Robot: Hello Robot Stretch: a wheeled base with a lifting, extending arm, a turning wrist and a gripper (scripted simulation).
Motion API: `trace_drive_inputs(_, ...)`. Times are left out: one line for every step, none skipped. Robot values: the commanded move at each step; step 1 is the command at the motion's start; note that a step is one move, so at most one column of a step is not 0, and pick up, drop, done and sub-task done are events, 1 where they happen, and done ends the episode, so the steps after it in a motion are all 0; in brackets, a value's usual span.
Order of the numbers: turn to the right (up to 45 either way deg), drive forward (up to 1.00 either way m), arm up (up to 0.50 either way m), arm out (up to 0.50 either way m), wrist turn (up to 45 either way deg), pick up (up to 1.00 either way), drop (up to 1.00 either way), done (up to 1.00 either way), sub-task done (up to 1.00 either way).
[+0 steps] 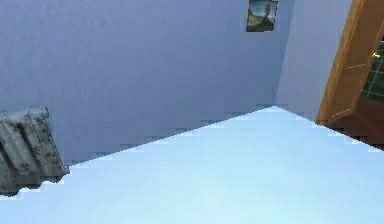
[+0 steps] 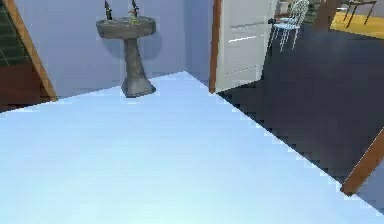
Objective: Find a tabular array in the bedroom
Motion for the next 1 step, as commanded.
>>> trace_drive_inputs(45.0, 0.00, 0.00, 0.00, 0.0, 0.00, 0.00, 0.00, 0.00)
